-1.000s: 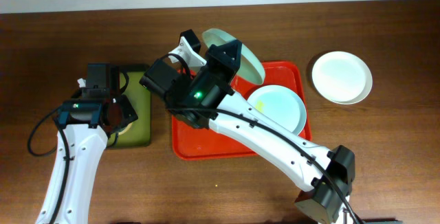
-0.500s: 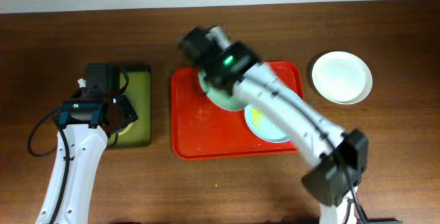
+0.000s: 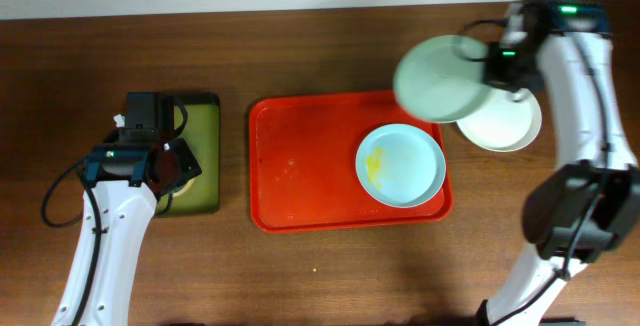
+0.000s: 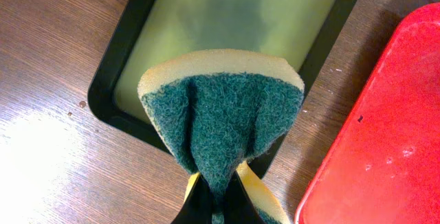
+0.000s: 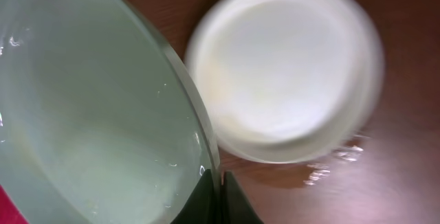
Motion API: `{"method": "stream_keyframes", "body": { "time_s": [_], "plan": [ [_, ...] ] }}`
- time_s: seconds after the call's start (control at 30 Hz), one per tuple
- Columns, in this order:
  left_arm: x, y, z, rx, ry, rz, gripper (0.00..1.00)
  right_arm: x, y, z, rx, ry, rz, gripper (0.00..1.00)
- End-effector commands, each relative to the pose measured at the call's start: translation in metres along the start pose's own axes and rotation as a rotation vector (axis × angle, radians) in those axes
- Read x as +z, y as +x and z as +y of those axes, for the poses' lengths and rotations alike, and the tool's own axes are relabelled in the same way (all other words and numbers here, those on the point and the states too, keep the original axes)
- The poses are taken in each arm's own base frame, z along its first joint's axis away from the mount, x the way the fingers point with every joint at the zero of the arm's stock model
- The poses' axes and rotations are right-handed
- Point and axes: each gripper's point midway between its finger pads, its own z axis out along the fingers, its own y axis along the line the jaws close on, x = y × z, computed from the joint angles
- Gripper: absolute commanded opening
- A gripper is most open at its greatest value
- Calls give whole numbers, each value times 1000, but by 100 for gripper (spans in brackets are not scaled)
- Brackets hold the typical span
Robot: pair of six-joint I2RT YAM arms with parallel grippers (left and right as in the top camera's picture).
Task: Clean dirty plates on tray and stack at the side
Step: 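Lower the pale green plate onto the white plate and release it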
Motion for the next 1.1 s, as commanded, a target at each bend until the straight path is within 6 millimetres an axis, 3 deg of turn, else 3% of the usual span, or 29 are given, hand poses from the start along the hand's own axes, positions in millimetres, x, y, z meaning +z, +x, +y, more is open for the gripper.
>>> {"method": "stream_keyframes", "body": {
  "time_s": [0.0, 0.07, 0.17, 0.4, 0.5, 0.67, 0.77, 0.83, 0.9, 1.07],
  "plan": [
    [-8, -6, 0, -20, 17, -28, 0, 1, -3, -51, 138, -8, 9, 4],
    [-8, -6, 0, -20, 16, -28, 0, 4, -4, -78, 217, 7, 15, 4],
    [-8, -6, 0, -20, 17, -28, 0, 11, -5, -92, 285, 15, 19, 4],
    [-8, -6, 0, -20, 17, -28, 0, 39, -5, -96, 292, 30, 61, 4],
    [-8, -6, 0, -20, 17, -29, 0, 60, 2, -114, 335, 127, 105, 4],
    [-8, -7, -1, -21, 20, -34, 0, 69, 5, -115, 330, 133, 124, 5],
    [-8, -7, -1, -21, 20, -34, 0, 69, 6, -115, 330, 134, 129, 16],
    [-8, -7, -1, -21, 20, -34, 0, 68, 7, -115, 331, 134, 134, 43],
    [-8, -7, -1, -21, 20, -34, 0, 68, 9, -114, 330, 134, 143, 57],
    [-8, -7, -1, -21, 20, -34, 0, 58, 30, -98, 333, 59, 234, 59]
  ]
}}
